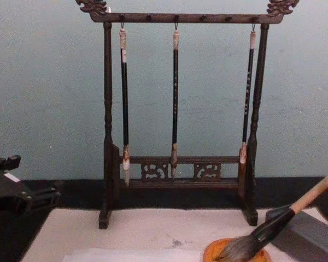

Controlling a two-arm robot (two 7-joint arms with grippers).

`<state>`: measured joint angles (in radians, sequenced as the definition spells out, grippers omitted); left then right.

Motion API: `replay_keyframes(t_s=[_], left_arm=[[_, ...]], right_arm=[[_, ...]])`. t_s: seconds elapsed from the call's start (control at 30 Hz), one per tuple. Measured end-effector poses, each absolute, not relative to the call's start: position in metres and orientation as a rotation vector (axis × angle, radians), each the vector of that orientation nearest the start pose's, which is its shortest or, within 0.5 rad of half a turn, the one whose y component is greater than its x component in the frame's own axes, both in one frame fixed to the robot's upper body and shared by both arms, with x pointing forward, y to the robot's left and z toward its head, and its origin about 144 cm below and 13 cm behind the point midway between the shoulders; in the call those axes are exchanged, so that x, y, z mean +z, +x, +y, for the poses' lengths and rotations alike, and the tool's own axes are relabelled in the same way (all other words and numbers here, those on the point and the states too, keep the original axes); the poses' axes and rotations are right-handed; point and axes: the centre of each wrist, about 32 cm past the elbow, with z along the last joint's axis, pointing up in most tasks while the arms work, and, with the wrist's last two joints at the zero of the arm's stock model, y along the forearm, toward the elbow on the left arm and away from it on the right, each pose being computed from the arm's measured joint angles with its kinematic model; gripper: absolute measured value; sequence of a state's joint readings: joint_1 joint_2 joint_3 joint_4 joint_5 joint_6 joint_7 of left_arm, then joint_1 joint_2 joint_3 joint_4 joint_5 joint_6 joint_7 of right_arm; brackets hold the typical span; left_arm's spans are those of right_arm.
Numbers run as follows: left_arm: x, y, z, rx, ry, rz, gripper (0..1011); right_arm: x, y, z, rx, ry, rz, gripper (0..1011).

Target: Pick up the brush from the inkstone, write on the paper, then place the brush back to its original position.

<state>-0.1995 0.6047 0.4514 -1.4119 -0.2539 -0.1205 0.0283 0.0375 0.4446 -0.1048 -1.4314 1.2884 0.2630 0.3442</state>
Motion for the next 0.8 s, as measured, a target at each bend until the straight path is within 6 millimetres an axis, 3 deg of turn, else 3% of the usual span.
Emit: replay_keyframes(t_s=[0.57, 0.8], left_arm=[[1.14, 0.489, 0.31, 1.248, 0.305, -0.285, 1010], [1.14, 0.489, 0.31, 1.248, 0.305, -0.285, 1010]], right_arm=[[1.107, 0.528, -0.33, -1.065, 0.497, 0.895, 1000], [1.106, 0.541, -0.324, -1.055, 0.502, 0.887, 1000]])
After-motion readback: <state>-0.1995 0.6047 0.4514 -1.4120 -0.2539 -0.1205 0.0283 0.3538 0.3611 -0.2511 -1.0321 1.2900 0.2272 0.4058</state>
